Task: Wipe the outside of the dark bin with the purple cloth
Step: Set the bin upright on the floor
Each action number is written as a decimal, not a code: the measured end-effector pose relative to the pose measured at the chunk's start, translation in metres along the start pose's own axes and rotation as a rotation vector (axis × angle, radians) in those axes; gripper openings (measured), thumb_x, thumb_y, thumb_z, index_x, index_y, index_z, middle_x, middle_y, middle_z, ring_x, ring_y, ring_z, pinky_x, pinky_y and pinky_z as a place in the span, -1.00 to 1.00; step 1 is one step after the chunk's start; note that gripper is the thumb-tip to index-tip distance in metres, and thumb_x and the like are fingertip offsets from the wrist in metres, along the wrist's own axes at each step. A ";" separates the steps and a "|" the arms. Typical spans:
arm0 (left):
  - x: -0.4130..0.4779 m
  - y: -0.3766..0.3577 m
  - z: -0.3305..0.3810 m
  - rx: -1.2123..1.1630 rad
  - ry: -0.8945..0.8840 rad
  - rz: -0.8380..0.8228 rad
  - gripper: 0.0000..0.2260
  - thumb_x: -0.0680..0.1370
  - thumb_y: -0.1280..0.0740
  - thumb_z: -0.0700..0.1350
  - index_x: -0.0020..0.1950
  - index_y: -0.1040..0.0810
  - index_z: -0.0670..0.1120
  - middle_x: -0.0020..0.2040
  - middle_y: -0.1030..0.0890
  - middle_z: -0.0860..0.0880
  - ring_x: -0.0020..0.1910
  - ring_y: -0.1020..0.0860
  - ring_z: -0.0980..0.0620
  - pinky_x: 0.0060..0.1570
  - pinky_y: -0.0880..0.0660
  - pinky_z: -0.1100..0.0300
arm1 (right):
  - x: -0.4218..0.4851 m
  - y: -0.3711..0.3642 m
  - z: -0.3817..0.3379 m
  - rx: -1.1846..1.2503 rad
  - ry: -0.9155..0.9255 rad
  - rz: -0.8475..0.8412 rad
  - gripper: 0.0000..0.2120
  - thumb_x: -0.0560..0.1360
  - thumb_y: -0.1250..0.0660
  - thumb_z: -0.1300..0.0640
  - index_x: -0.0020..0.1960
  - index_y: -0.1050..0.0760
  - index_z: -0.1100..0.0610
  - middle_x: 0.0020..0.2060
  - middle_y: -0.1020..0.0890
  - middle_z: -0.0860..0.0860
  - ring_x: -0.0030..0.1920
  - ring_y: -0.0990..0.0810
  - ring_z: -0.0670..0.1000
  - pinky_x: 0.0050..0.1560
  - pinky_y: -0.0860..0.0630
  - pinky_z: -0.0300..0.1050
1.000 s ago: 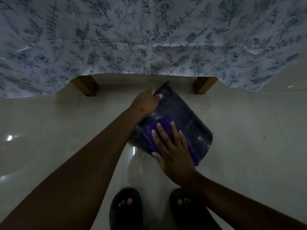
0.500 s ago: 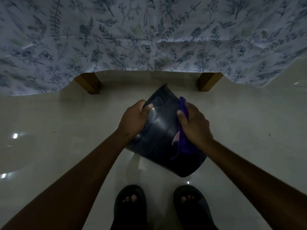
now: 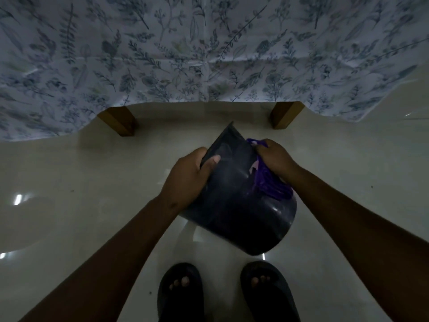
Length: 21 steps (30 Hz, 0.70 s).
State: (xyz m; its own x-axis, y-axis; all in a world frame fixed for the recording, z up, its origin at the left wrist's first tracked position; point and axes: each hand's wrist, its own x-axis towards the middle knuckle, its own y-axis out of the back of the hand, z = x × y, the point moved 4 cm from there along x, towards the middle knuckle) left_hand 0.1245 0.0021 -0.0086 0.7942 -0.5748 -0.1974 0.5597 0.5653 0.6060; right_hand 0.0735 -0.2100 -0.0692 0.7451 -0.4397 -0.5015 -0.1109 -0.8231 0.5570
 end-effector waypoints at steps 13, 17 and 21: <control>-0.052 0.004 0.027 0.464 -0.561 -0.051 -0.84 0.50 -0.28 0.14 -0.10 -0.43 0.07 -0.37 -0.62 0.07 -0.43 -0.57 0.13 -0.44 -0.48 0.30 | -0.051 0.095 -0.003 1.296 0.042 0.031 -0.50 0.46 -0.40 0.04 0.36 -0.45 0.13 0.17 -0.64 0.12 0.13 -0.64 0.17 0.11 -0.57 0.11; -0.061 -0.019 0.030 0.568 -0.720 -0.091 -0.90 0.45 -0.32 0.03 -0.17 -0.43 0.07 -0.41 -0.57 0.07 -0.47 -0.54 0.10 -0.53 -0.45 0.28 | -0.056 0.122 -0.036 1.173 0.234 0.018 -0.52 0.45 -0.22 0.30 0.37 -0.38 0.20 0.08 -0.63 0.15 -0.06 -0.68 0.11 -0.07 -0.62 0.01; -0.069 -0.035 0.022 0.620 -0.790 -0.156 -0.94 0.41 -0.30 -0.04 -0.15 -0.45 0.08 -0.39 -0.56 0.08 -0.45 -0.53 0.09 -0.56 -0.41 0.29 | -0.068 0.131 -0.064 0.538 0.513 0.207 -0.53 0.48 -0.18 0.47 0.30 -0.43 0.10 0.06 -0.55 0.02 -0.11 -0.63 -0.10 -0.17 -0.54 -0.33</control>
State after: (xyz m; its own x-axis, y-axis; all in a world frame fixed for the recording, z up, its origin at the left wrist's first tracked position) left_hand 0.0452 0.0088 0.0009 0.2130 -0.9695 0.1214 0.2435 0.1730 0.9543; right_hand 0.0504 -0.2653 0.0806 0.8714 -0.4902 0.0209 -0.4879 -0.8613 0.1419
